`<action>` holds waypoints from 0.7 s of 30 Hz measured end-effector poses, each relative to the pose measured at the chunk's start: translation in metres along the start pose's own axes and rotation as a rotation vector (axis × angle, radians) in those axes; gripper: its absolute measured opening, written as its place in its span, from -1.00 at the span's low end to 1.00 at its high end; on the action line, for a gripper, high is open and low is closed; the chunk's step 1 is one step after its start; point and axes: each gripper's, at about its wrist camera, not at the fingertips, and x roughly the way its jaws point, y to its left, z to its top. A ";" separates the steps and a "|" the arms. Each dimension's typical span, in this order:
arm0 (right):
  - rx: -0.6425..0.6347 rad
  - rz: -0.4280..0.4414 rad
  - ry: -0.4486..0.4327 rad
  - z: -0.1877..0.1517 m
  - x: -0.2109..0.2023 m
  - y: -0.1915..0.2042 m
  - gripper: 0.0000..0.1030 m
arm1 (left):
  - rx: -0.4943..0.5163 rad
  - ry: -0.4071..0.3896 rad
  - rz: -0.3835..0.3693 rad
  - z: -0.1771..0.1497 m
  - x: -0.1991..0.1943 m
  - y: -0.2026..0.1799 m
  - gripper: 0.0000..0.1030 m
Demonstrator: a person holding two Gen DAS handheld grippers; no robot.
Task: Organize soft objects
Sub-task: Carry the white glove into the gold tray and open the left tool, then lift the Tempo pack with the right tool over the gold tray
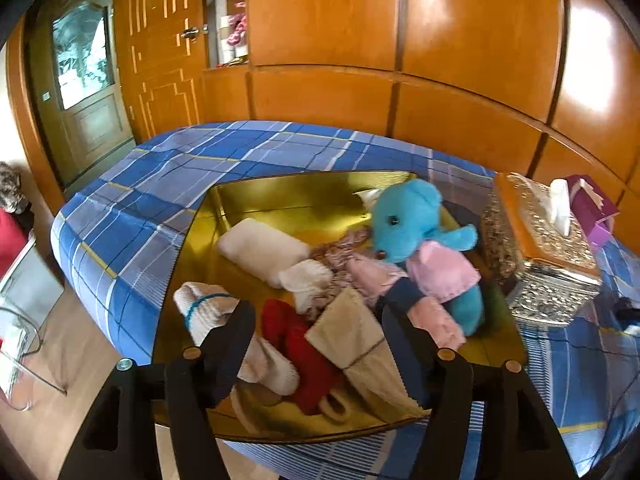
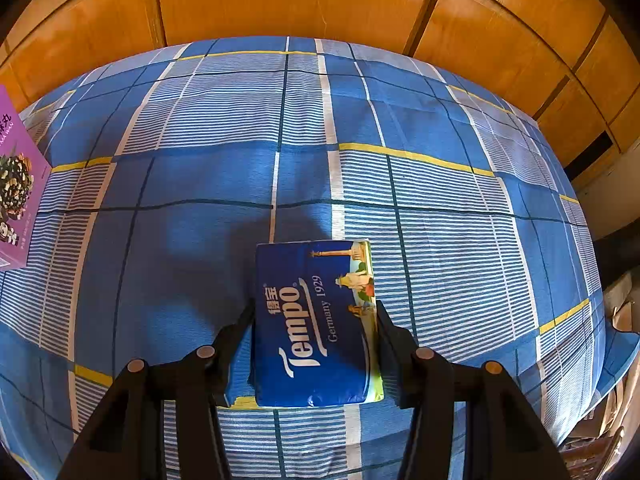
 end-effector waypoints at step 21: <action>-0.030 0.026 0.006 0.058 -0.040 0.023 0.02 | 0.145 0.013 -0.093 -0.013 -0.010 -0.044 0.32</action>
